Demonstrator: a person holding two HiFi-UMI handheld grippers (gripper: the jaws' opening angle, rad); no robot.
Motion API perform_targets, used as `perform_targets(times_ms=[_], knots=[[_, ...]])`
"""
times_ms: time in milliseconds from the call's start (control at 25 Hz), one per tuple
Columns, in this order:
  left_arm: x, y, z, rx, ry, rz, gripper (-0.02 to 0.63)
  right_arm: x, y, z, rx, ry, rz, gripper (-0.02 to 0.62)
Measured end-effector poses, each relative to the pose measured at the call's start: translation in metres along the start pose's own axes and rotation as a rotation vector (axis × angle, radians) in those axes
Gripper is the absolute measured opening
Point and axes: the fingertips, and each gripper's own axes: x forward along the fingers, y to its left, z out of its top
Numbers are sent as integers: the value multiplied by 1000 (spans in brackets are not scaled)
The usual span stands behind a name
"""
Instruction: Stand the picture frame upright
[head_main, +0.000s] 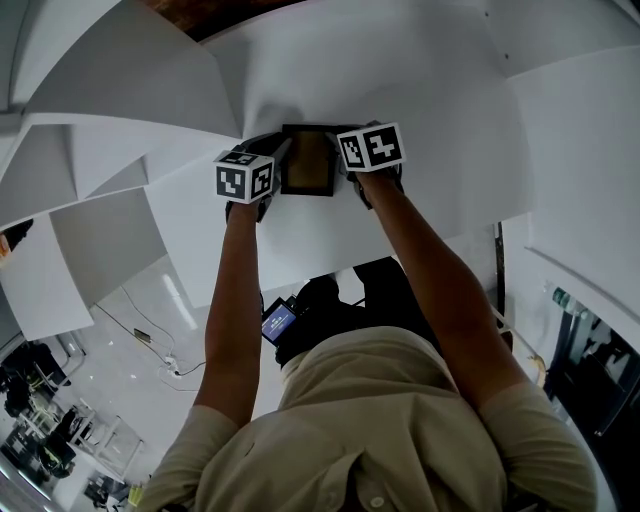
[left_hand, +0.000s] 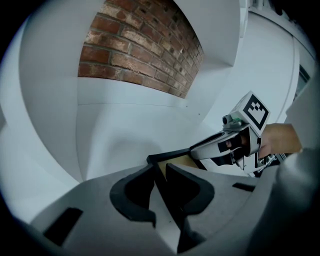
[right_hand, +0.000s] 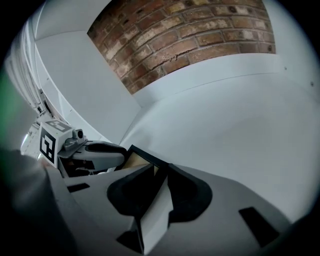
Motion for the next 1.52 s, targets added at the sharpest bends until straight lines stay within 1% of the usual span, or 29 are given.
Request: perform_targets(times_ms=[80,160,400,640,1080,1520], knots=[[-3,-2,1,-28,-19,-19,61,-4,1,1,16,-34,16,78],[-9,-6,7,-41,-57,-41,60,-12,4,5,13,-77,36,78],[-31,-22,32,-20,-157,-88,60,-47,18,24,-35,-210,76,68],[-49,-39,51,-7,-256,-109,60,-79,29,37,-92,-323,68,61],[-74,-58,54,36,-326,-111,60,-110,51,32,-185,-399,56,61],[-97,-80,35,84,-361,-93,60,-134,75,4,-245,-419,59,61]])
